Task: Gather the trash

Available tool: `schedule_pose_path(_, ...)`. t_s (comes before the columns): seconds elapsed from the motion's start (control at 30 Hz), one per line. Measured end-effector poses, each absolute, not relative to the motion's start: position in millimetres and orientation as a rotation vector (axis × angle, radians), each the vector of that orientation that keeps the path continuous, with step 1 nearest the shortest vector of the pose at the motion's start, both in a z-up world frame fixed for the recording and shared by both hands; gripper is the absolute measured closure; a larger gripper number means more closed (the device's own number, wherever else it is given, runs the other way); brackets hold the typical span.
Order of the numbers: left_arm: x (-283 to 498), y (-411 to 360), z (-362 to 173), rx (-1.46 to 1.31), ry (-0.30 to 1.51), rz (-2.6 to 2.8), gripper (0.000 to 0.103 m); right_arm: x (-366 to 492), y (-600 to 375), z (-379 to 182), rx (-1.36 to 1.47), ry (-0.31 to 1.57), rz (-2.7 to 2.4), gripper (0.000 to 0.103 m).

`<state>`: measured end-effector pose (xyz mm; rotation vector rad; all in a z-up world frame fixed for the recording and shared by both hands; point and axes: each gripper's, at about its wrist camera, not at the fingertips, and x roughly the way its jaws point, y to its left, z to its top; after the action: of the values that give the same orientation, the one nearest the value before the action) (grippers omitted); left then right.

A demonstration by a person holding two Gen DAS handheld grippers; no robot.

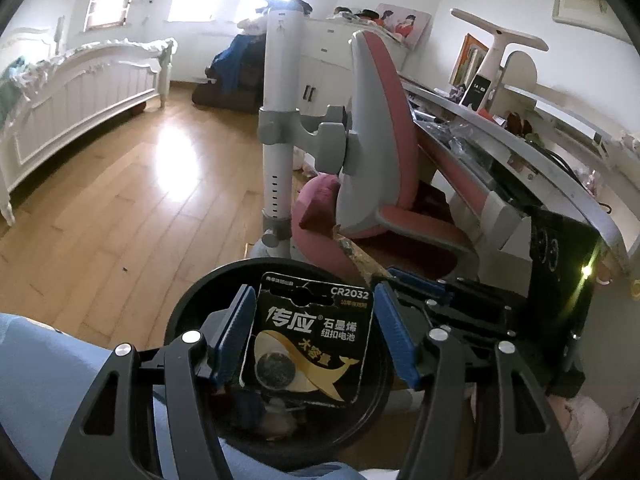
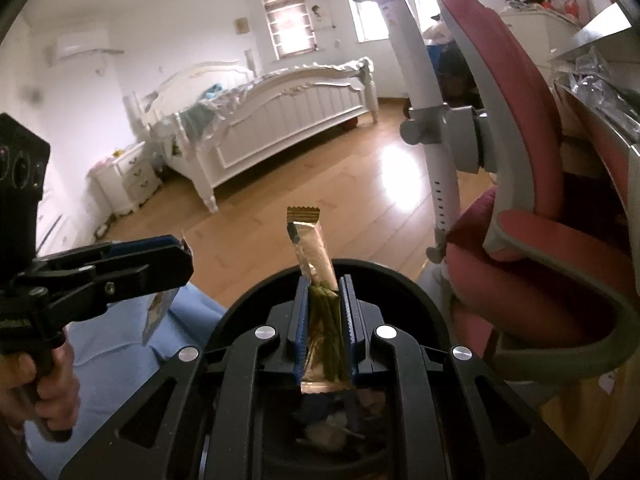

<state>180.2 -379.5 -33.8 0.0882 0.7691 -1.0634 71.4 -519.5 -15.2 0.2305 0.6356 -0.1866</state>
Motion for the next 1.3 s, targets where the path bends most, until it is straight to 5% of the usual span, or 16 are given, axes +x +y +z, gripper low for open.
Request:
schedule_pose_path(0.07,182,-379,-34,0.084,0.778,-1.05,0.021,69,-518,-14,0.228,0.634,-0.194,0.055)
schedule_pose_path(0.1,181,-377,-32,0.079,0.77,-1.043,0.009,68,-517,-14,0.225,0.632,-0.196,0.052)
schedule_pose_path(0.13,179,-374,-30,0.072,0.752,-1.038,0.007,66,-517,-14,0.217,0.633,-0.199,0.051)
schedule_pose_path(0.33,165,-337,-11,0.046,0.703,-0.979,0.006,56,-499,-10,0.204,0.647,-0.18,0.051)
schedule_pose_path(0.43,152,-304,1,0.034,0.659,-0.907,0.005,47,-471,3,0.208,0.62,-0.122,0.034)
schedule_pose_path(0.93,74,-48,20,-0.03,0.558,-0.192,0.005,32,-244,74,0.214,0.593,0.42,0.02)
schedule_pose_path(1.17,47,24,3,-0.09,0.535,-0.012,0.005,-2,-162,92,0.148,0.442,0.504,0.005)
schedule_pose_path(1.3,38,49,-7,-0.147,0.518,0.036,0.005,-14,-145,88,0.064,0.333,0.382,0.005)
